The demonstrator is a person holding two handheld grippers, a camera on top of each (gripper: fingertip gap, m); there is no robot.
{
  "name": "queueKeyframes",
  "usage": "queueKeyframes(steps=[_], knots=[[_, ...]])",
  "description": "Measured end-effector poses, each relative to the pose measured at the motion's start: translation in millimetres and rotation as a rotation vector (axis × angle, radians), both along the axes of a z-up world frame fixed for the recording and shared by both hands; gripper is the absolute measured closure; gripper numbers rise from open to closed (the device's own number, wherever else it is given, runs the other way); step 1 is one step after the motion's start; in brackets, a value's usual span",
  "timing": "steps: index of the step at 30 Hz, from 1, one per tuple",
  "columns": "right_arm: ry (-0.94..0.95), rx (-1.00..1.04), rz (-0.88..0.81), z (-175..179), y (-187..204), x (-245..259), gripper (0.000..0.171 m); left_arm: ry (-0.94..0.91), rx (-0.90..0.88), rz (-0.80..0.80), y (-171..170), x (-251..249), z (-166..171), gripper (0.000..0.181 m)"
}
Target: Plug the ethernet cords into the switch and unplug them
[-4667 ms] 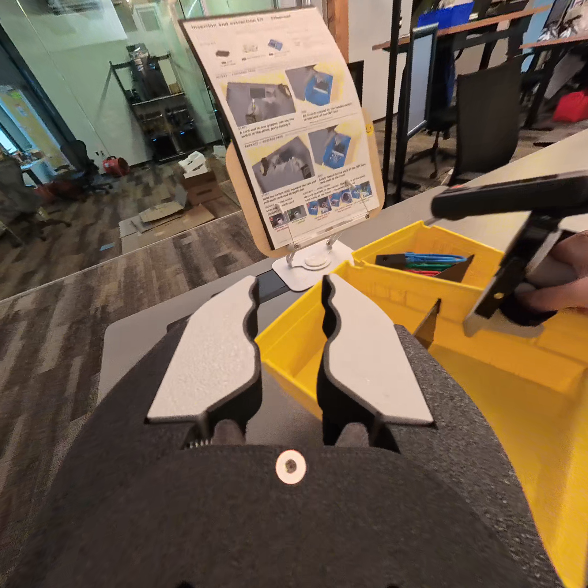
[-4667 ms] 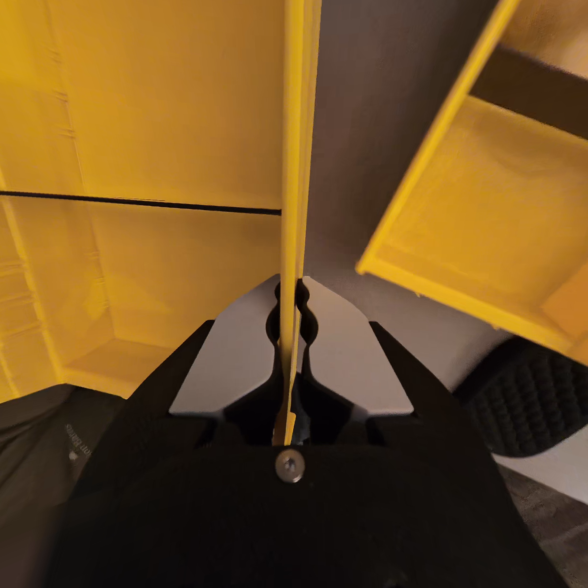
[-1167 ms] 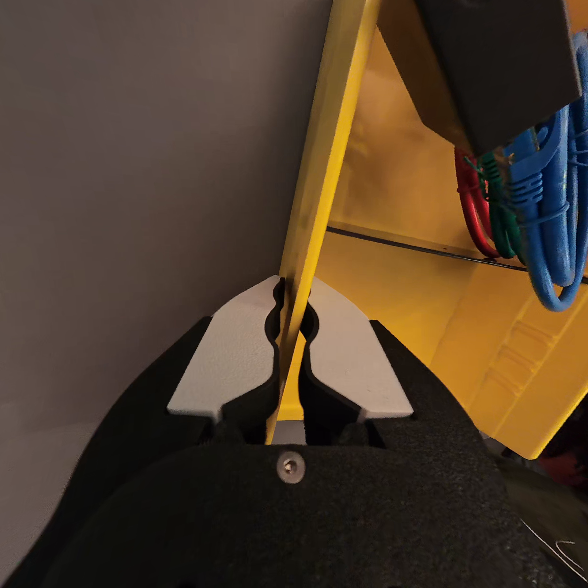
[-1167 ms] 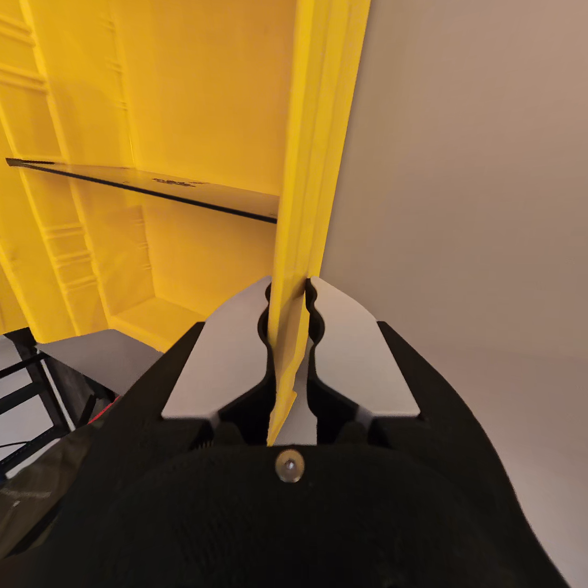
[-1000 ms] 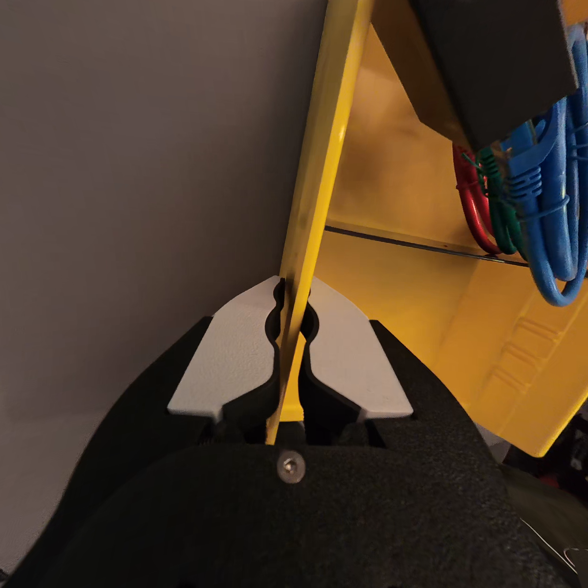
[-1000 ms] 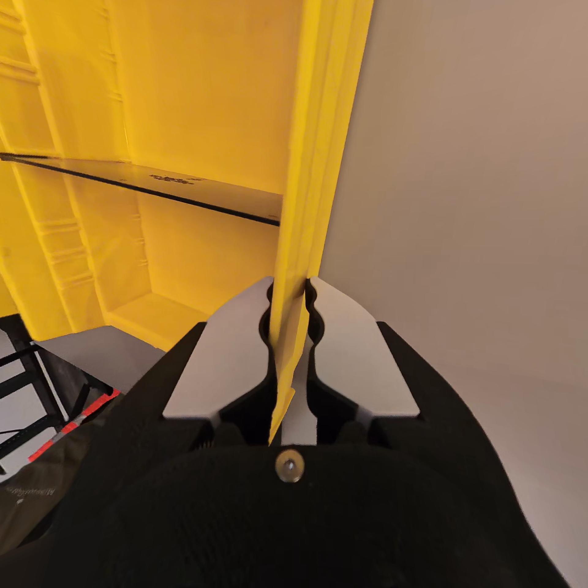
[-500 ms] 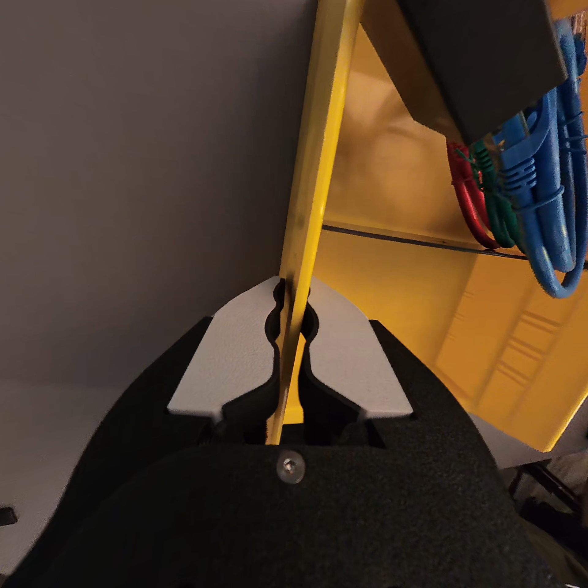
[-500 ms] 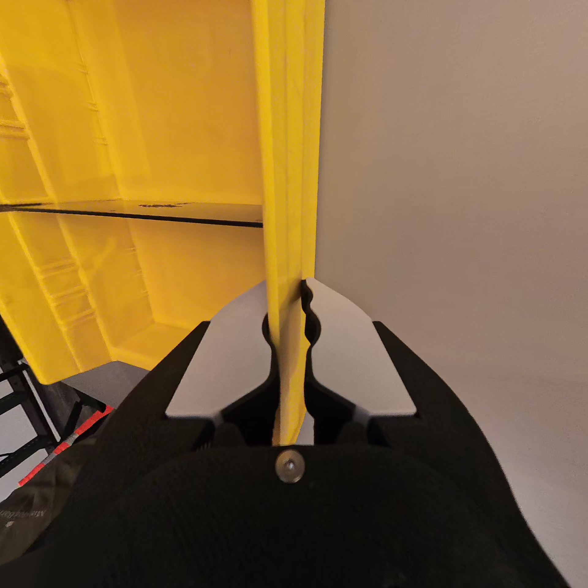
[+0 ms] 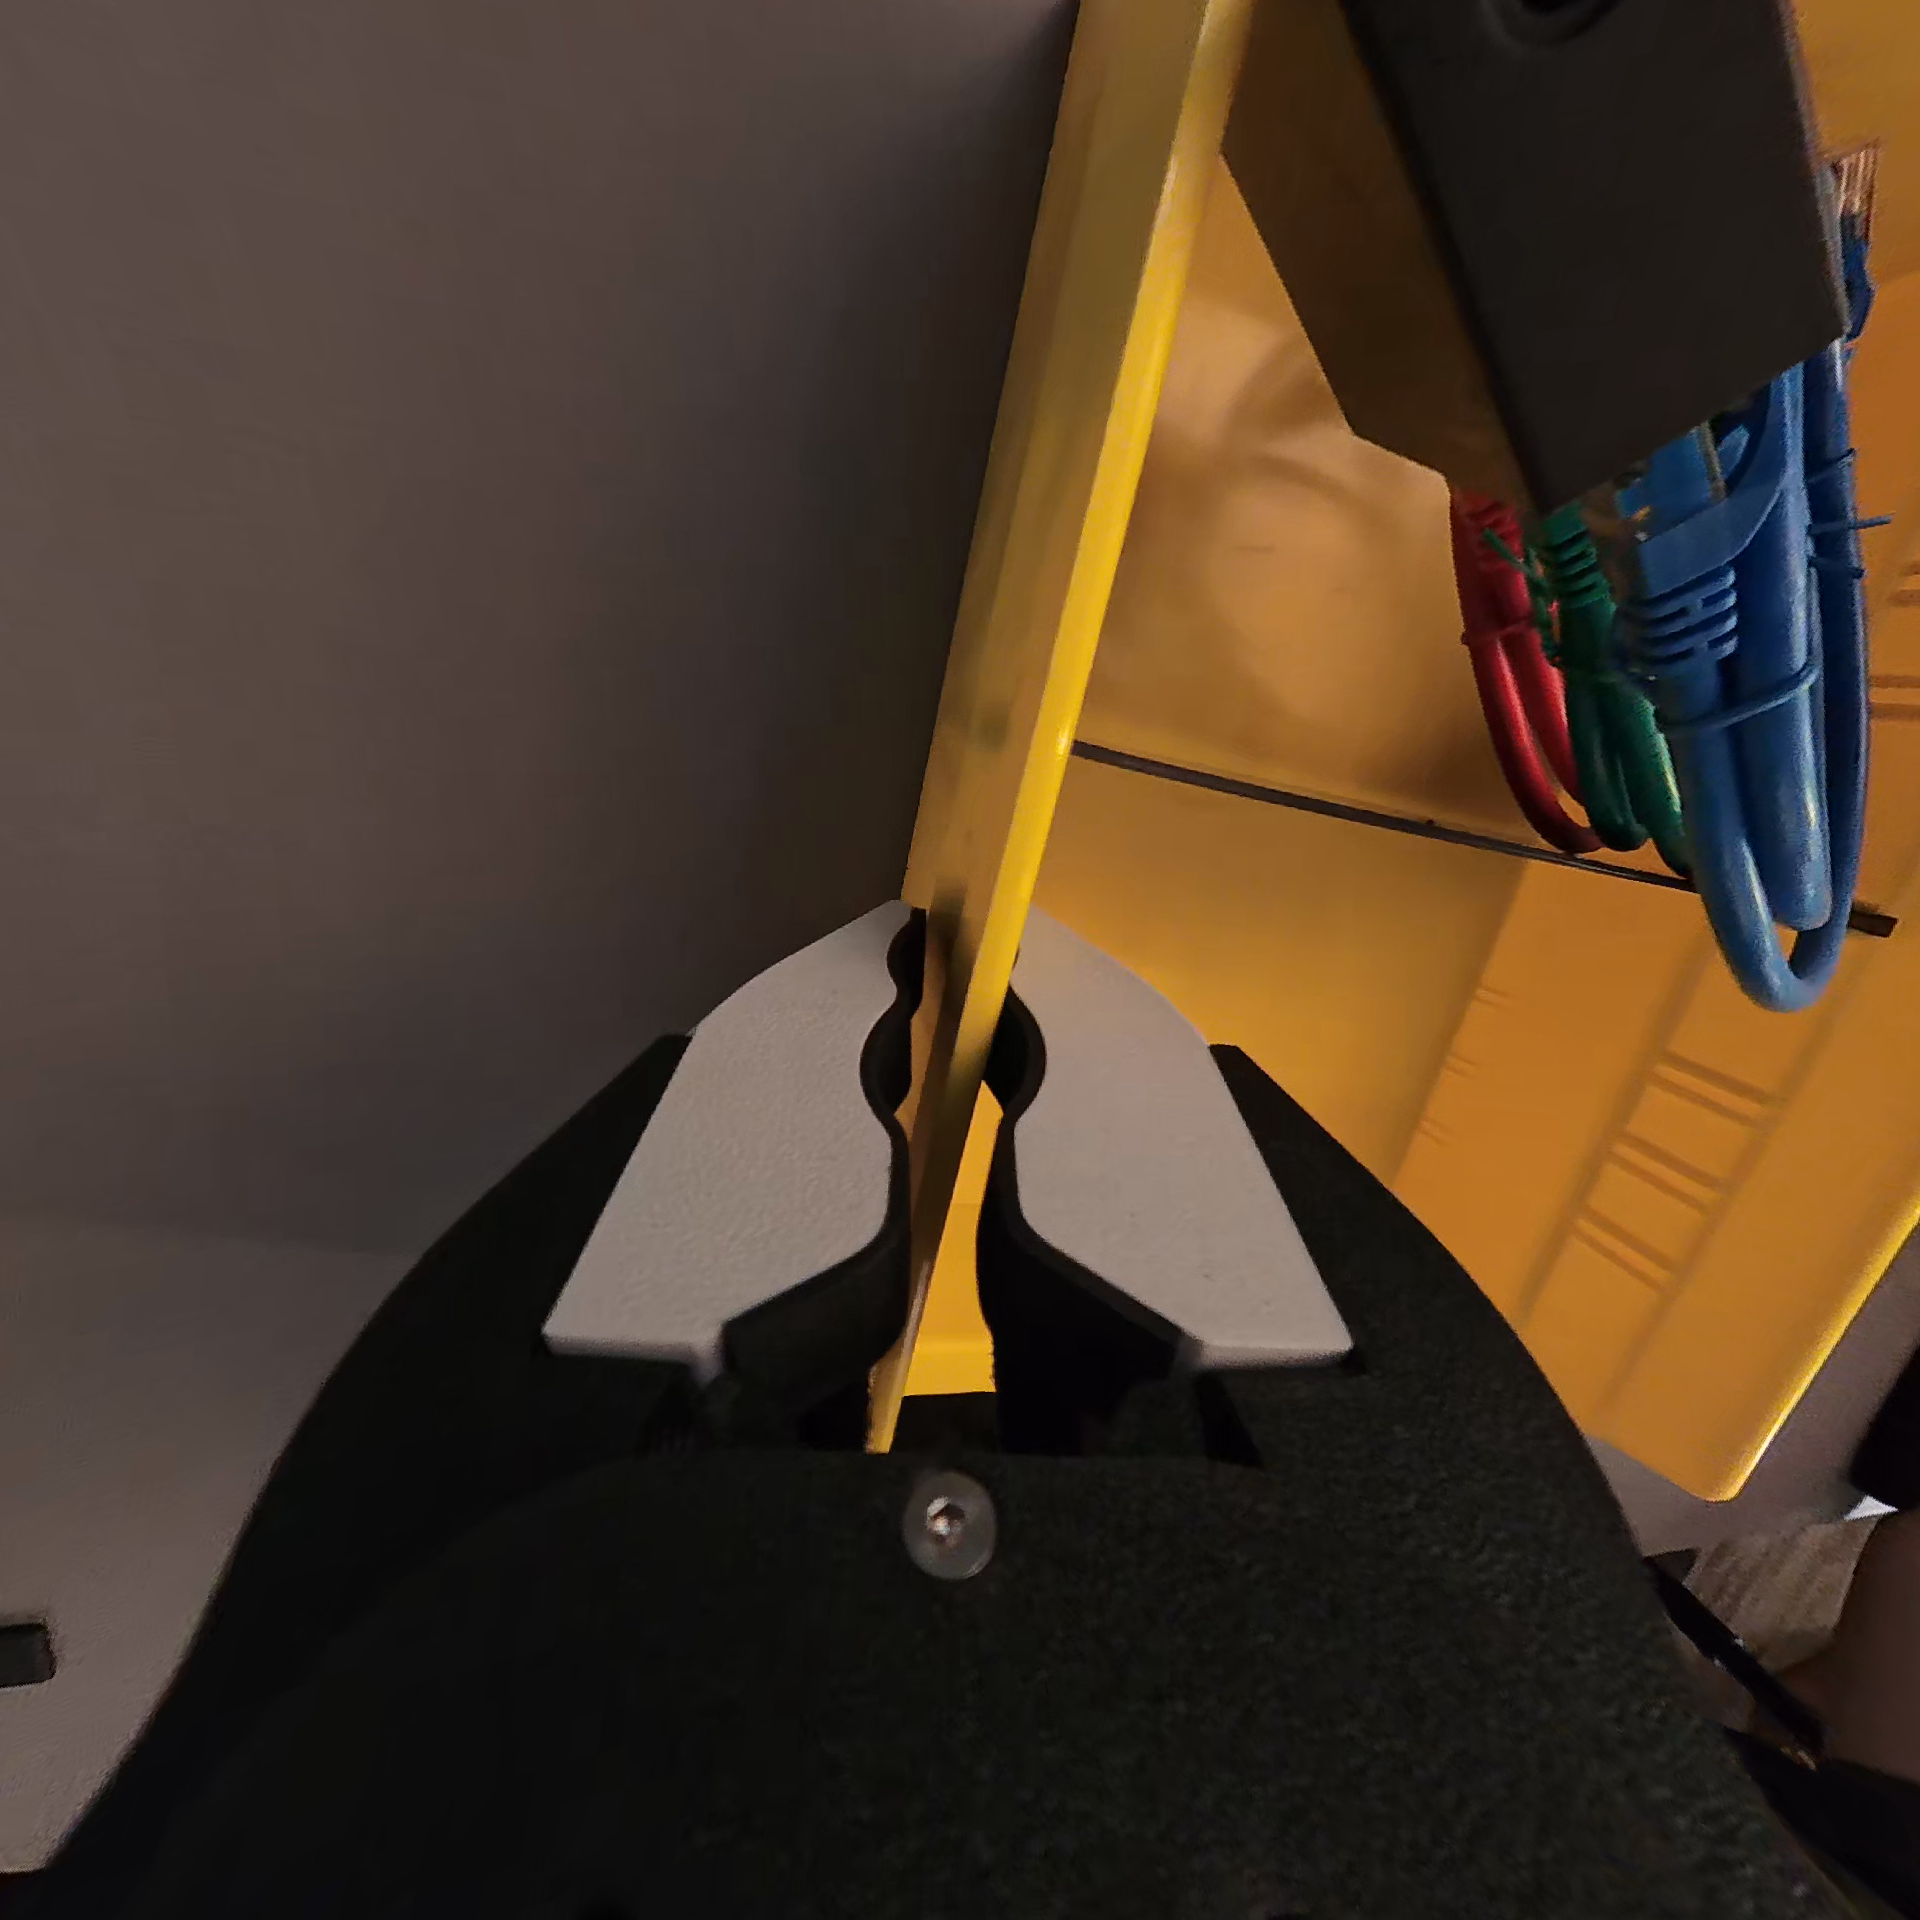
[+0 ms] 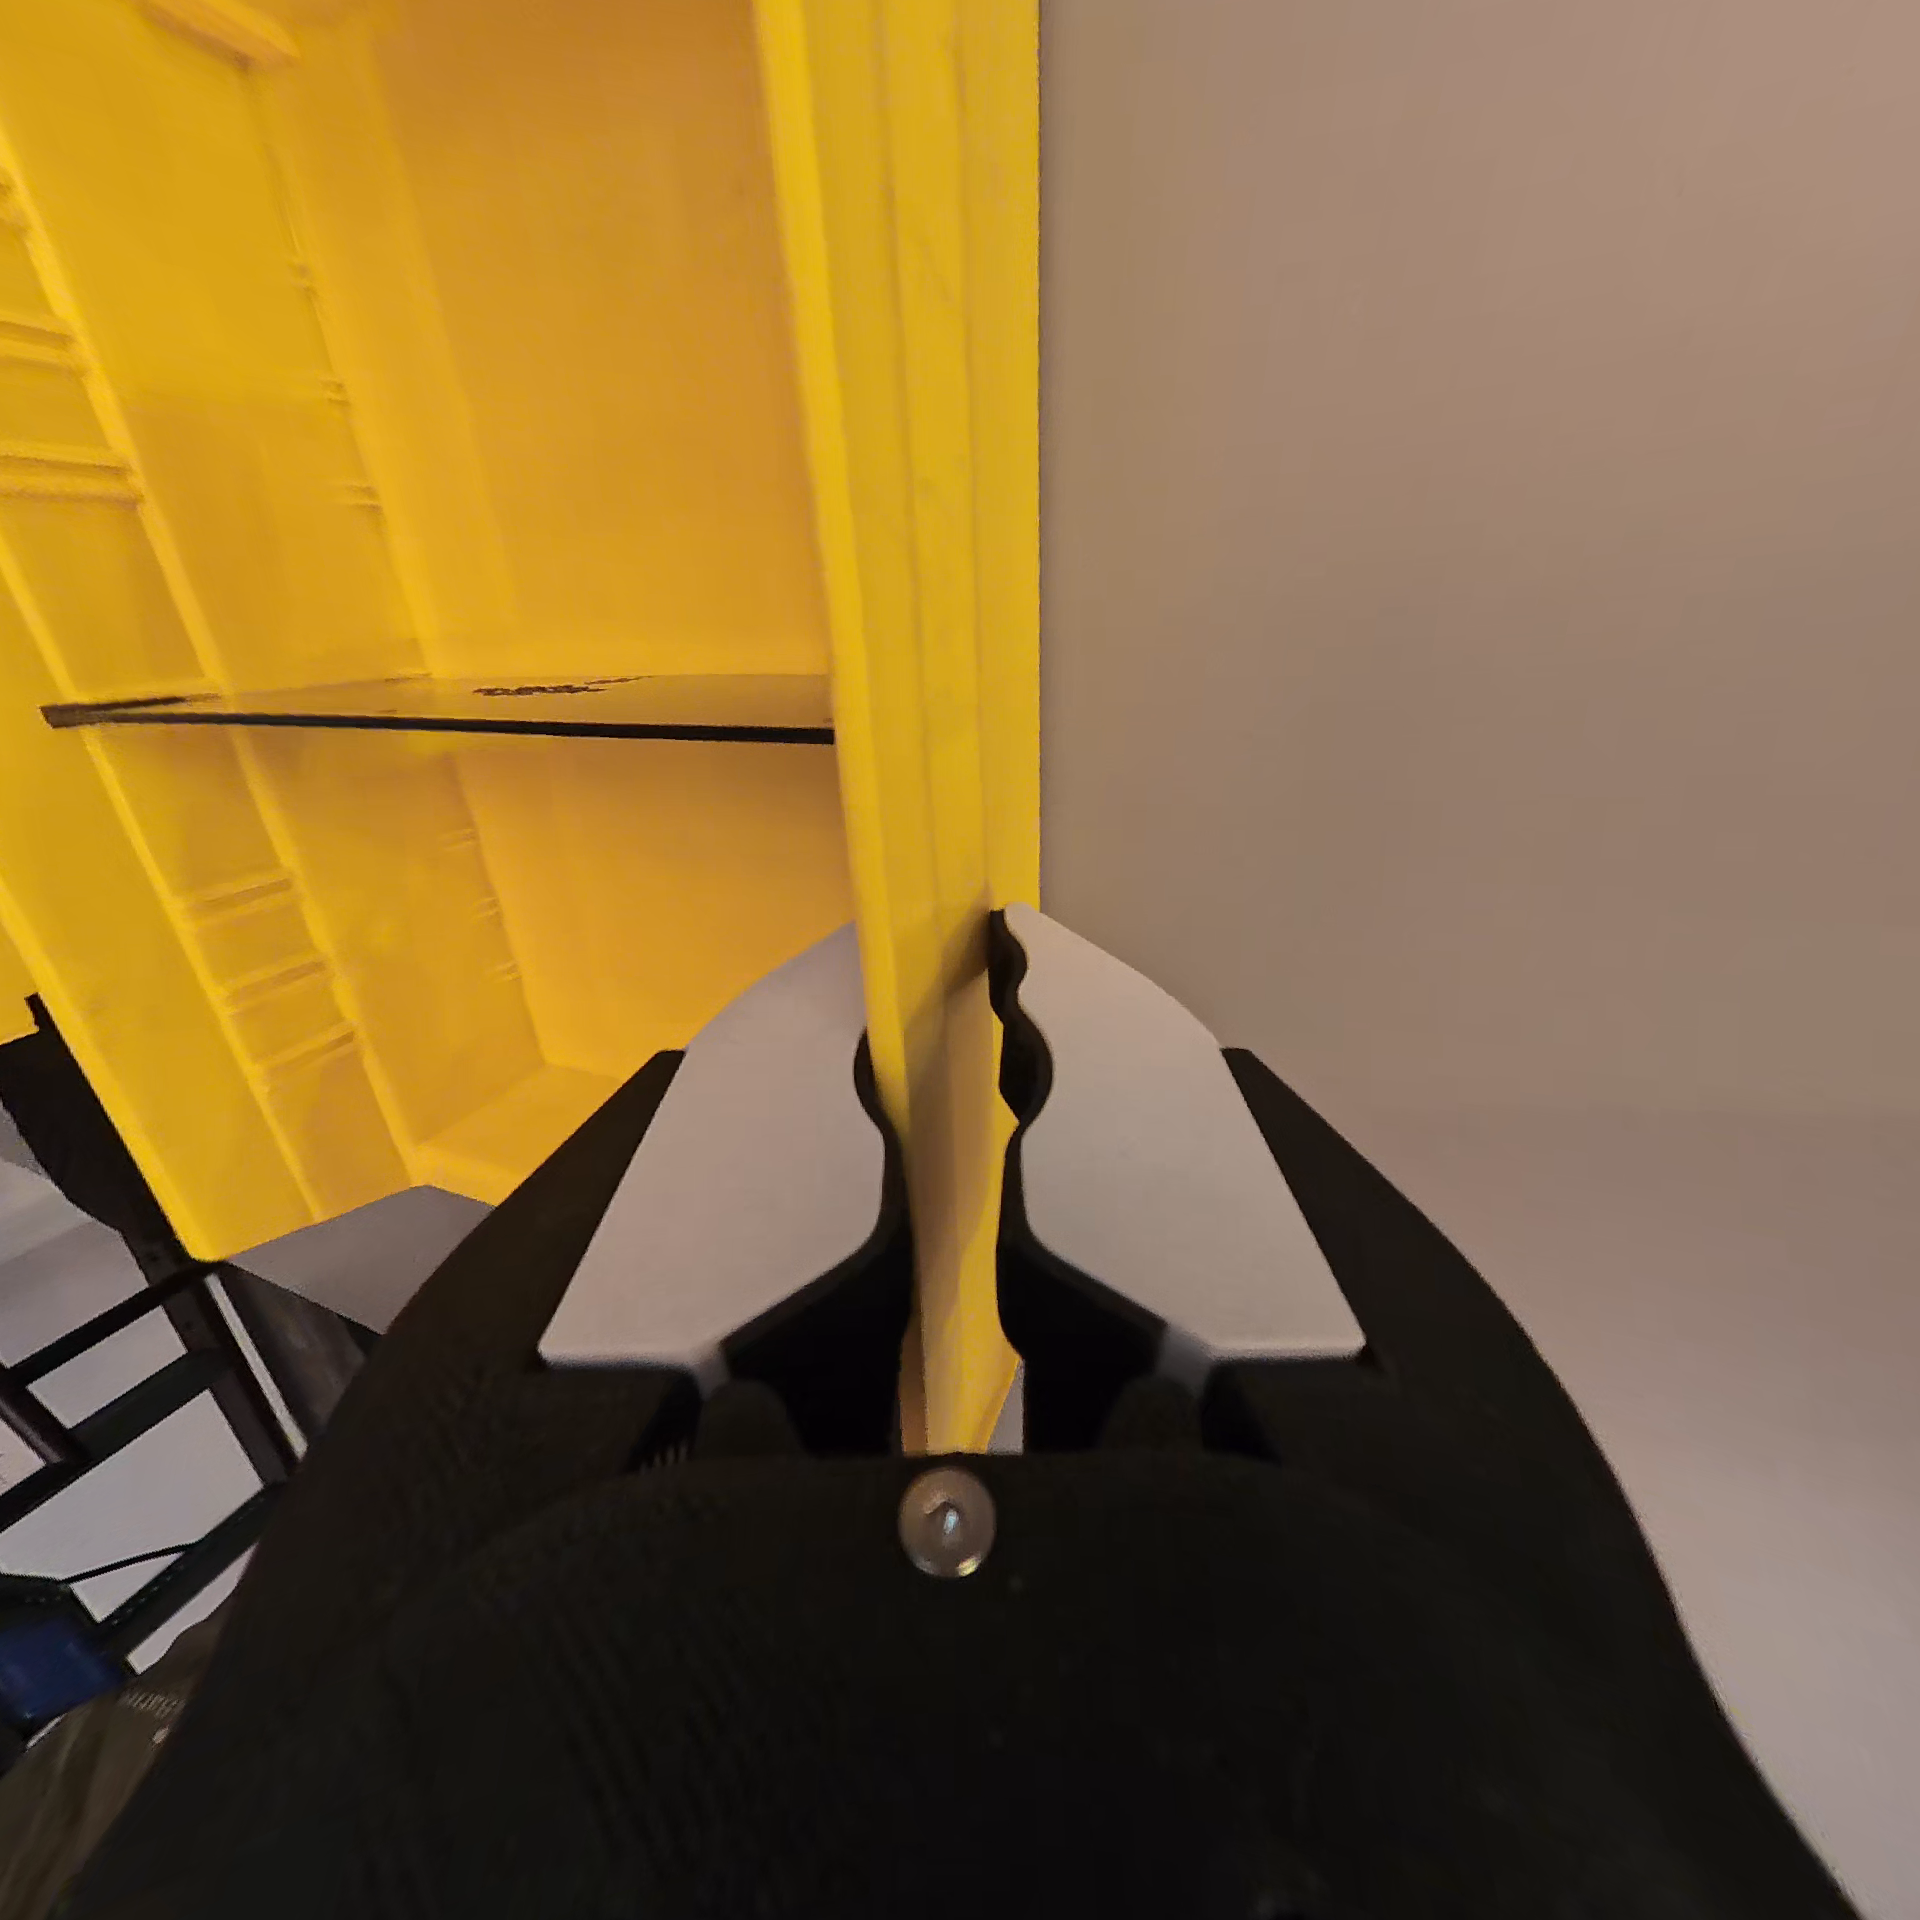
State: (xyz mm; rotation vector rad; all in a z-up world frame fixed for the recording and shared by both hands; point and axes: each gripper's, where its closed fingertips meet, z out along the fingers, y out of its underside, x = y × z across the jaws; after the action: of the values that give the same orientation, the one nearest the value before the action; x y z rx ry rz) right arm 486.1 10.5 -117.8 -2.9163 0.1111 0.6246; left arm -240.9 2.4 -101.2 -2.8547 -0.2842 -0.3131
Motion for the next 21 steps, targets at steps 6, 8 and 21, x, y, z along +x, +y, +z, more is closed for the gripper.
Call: queueKeyframes(steps=[6, 8, 21], knots=[[-0.022, -0.001, 0.010, 0, -5, 6, 0.158, -0.005, 0.010, 0.028, -3, -9, 0, 0.173], [-0.023, 0.000, 0.021, 0, -5, 5, 0.158, -0.001, 0.014, 0.036, -4, -13, 0, 0.173], [-0.006, -0.025, 0.074, 1, -16, 0, 0.155, -0.060, 0.046, 0.131, -8, -29, 0, 0.170]])
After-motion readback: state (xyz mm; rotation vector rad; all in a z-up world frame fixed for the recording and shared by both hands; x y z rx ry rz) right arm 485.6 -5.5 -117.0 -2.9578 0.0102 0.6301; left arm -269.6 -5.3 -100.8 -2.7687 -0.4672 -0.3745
